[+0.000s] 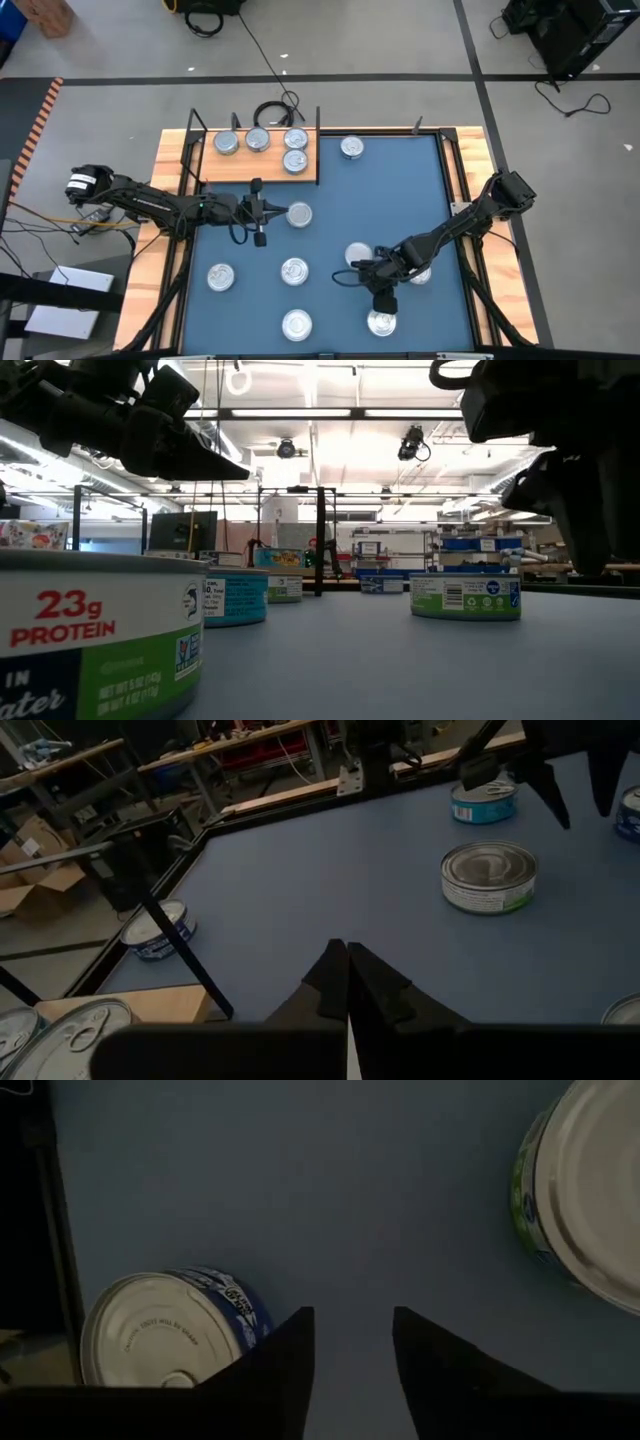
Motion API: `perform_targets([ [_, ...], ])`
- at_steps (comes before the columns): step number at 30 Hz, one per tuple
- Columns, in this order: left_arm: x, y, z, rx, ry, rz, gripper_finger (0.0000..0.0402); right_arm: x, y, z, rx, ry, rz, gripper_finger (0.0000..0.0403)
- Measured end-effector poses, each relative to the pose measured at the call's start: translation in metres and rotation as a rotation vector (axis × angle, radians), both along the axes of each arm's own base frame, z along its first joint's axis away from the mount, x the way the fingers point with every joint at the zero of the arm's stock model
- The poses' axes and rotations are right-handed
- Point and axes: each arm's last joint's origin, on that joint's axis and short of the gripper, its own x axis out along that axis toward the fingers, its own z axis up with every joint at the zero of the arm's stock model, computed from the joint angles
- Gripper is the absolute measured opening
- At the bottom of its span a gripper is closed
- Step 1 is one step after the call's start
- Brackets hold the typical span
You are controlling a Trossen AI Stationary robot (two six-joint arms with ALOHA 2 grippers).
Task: Stack canned seafood by type on shelf
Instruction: Stack the green tuna can on top of the green tuna can on the shelf
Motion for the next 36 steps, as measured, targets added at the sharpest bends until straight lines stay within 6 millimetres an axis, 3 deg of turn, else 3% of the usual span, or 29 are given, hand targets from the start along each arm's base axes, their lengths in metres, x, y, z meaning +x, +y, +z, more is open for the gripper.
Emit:
perform_targets([
  [15, 0.000, 0.000, 0.000, 0.022, 0.005, -0.003, 0.0004, 0.000, -0.006, 0.000, -0.392, -0.160, 0.130, 0.0144],
  [36, 0.000, 0.000, -0.001, 0.099, 0.021, -0.016, 0.0004, -0.011, -0.013, -0.005, -0.609, -0.082, 0.411, 0.0125],
])
